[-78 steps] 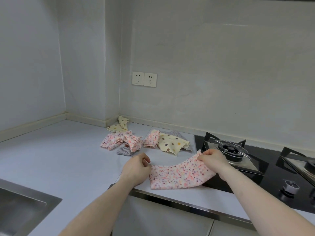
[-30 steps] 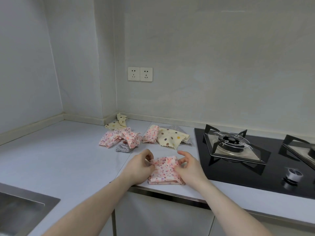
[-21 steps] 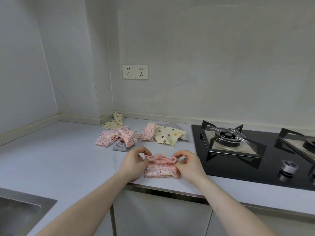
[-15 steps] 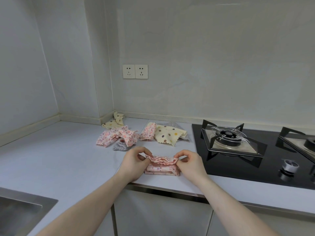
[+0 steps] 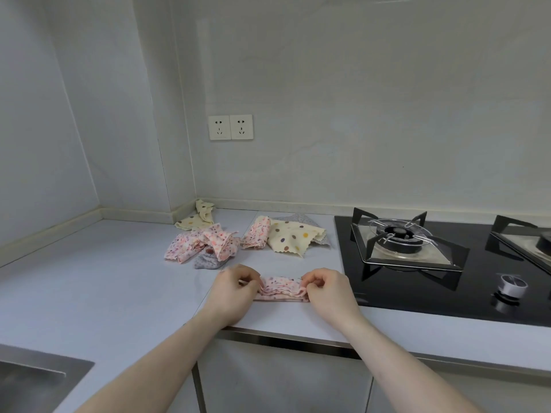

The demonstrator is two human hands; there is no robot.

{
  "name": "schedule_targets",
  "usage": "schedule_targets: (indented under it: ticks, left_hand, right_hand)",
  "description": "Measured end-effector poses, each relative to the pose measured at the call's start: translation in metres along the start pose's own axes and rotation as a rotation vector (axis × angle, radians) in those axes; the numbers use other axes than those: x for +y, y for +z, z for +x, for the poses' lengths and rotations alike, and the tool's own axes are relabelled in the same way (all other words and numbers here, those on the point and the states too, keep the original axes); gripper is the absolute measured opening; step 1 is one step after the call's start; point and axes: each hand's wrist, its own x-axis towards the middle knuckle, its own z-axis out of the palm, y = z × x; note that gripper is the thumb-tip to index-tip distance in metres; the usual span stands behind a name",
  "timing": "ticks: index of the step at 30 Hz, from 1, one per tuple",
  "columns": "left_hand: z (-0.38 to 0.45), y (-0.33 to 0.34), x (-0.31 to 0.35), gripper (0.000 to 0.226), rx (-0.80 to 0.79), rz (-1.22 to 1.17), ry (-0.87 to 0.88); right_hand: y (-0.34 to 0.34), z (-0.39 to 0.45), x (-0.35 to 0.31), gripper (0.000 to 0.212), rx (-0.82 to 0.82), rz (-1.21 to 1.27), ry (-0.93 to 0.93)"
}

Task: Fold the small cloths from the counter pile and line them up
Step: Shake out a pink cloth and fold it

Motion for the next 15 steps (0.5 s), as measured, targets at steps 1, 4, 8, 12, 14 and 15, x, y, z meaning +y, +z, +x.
schedule_targets:
  ticks: [1, 4, 8, 12, 14, 15]
  left_hand:
    - [0.002, -0.001, 0.000, 0.028, -0.002, -0.013, -0.022]
    - [0.004, -0.003, 0.002, 0.026, -0.011, 0.014, -0.049]
    - [0.003, 0.001, 0.001, 0.030, -0.041, 0.120, -0.030]
    - [0.002, -0.001, -0.002, 0.038, -0.085, 0.153, 0.006]
    - [0.000, -0.002, -0.003, 0.048, -0.113, 0.175, 0.032]
    - [0.000, -0.002, -0.003, 0.050, -0.127, 0.200, 0.050]
  right_hand:
    - [0.000, 0.000, -0.001, 0.032, -0.003, 0.003, 0.000]
    - [-0.003, 0.000, -0.007, 0.024, -0.019, -0.006, -0.015]
    - [-0.003, -0.008, -0.005, 0.012, -0.080, -0.052, -0.066]
    - [0.000, -0.010, -0.002, 0.016, -0.119, -0.233, -0.176]
    - [0.001, -0.009, -0.001, 0.011, -0.126, -0.265, -0.208]
    - [0.001, -0.009, 0.000, 0.010, -0.131, -0.269, -0.214]
